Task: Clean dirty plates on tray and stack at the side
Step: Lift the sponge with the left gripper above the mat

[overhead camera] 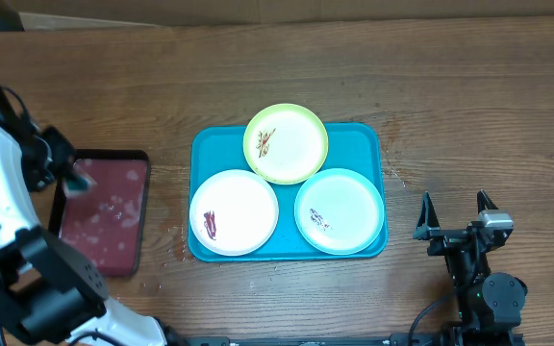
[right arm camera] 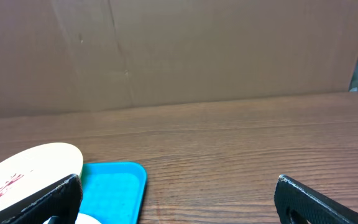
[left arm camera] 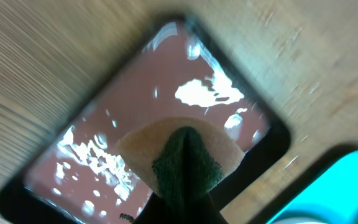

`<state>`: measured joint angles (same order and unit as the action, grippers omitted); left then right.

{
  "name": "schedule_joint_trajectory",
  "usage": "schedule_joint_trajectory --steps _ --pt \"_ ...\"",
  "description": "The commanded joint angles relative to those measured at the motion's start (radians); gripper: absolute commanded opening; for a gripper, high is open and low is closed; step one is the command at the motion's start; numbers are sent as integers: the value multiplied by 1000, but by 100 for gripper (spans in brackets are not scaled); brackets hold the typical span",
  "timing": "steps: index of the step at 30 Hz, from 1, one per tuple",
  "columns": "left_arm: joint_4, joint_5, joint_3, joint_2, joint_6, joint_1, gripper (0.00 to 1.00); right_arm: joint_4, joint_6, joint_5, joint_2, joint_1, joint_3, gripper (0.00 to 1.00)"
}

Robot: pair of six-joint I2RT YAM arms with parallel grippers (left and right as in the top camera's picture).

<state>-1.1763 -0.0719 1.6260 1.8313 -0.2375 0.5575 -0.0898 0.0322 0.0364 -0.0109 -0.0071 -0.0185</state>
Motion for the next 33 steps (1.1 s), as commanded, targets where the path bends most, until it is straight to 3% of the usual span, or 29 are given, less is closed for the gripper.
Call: schedule_joint_trajectory --steps 1,9,16,22,33 --pt "14 166 52 -93 -110 -26 4 6 -3 -10 8 -5 10 100" --pt "69 471 -98 -84 -149 -161 4 6 -3 -10 8 -5 10 100" --pt "126 874 -207 -84 -253 -251 4 6 -3 -10 8 -5 10 100" --pt "149 890 -207 -84 -152 -273 4 6 -3 -10 8 -5 10 100" --pt "176 891 -207 -84 -143 -325 4 6 -3 -10 8 -5 10 100"
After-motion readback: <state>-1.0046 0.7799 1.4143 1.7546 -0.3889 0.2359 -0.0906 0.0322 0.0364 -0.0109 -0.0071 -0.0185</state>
